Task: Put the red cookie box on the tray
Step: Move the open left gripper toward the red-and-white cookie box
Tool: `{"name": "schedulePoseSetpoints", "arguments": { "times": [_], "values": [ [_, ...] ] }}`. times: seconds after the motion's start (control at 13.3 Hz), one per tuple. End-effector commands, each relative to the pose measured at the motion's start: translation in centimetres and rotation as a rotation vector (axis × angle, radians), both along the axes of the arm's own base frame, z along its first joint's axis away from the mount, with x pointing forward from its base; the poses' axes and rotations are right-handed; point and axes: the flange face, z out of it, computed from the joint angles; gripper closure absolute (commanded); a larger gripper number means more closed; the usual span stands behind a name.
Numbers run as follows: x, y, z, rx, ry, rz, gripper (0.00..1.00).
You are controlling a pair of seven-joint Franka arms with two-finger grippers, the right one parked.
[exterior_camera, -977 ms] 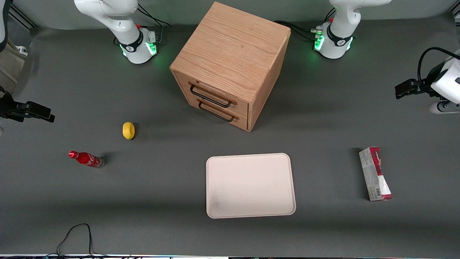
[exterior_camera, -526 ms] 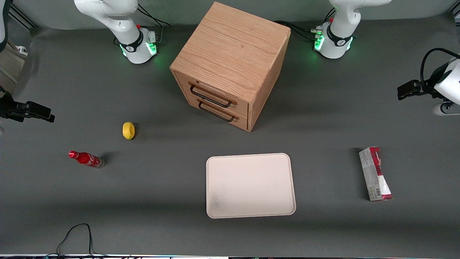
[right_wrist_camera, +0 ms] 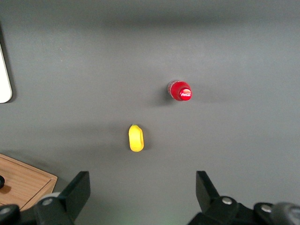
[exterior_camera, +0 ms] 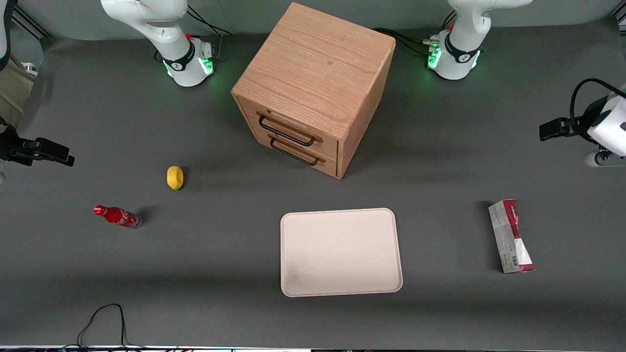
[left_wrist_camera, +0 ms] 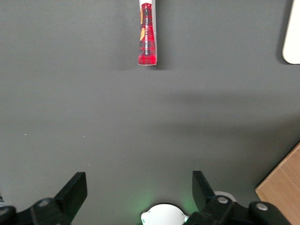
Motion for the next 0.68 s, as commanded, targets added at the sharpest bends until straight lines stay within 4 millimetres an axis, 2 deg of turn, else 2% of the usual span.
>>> {"name": "schedulePoseSetpoints", "arguments": {
  "times": [0.0,0.15,0.23,0.38,0.6],
  "values": [
    [0.7,2.9,0.2,-0.004,-0.008,0.027,0.00],
    [2.0,3.2,-0.7,-0.003,-0.050,0.019,0.00],
    [3.0,3.8,-0.2,0.001,-0.098,0.023,0.00],
    [6.3,4.5,0.1,0.006,-0.133,0.032,0.00],
    [9.8,4.8,-0.7,0.004,-0.130,0.027,0.00]
  ]
}}
